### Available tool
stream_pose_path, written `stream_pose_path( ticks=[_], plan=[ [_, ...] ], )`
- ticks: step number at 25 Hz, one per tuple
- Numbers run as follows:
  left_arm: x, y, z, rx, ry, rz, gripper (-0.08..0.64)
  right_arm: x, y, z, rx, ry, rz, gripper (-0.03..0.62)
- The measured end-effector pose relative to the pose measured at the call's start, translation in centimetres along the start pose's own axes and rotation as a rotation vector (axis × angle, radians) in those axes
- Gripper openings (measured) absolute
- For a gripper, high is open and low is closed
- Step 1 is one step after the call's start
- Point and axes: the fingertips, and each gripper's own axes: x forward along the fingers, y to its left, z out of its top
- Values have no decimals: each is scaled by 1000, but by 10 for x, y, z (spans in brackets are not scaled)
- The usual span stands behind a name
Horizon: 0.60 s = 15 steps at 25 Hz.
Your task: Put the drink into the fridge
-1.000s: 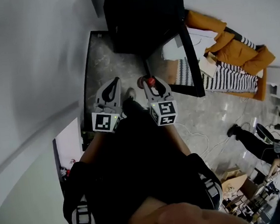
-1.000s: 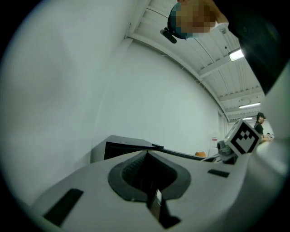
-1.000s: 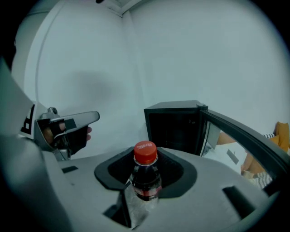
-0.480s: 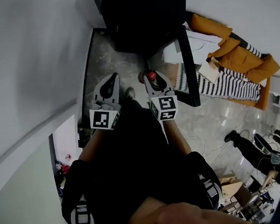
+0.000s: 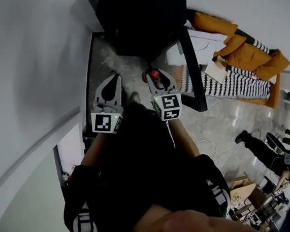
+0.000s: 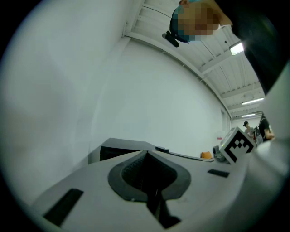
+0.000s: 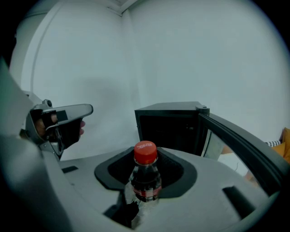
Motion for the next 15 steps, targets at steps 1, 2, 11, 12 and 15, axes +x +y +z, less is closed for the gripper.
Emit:
stream_pose_path(
  ticks=[1,2,11,12,15],
  plan=[
    [3,3,1,8,-5,-5,5,4,-1,2,-1,-1,-2,141],
    [7,7,2,12,-12,-7,5,8,-1,4,-2,-1,-3,140],
    [31,42,5,0,-19,-13,5,49,0,20,-16,11,-2,140],
    [35,46,5,-9,-19,-9,5,54,-1,22,-16,11,-1,140],
    [43,55,3,-24,-15,-10,5,70,0,30,-17,3,4,141]
  ],
)
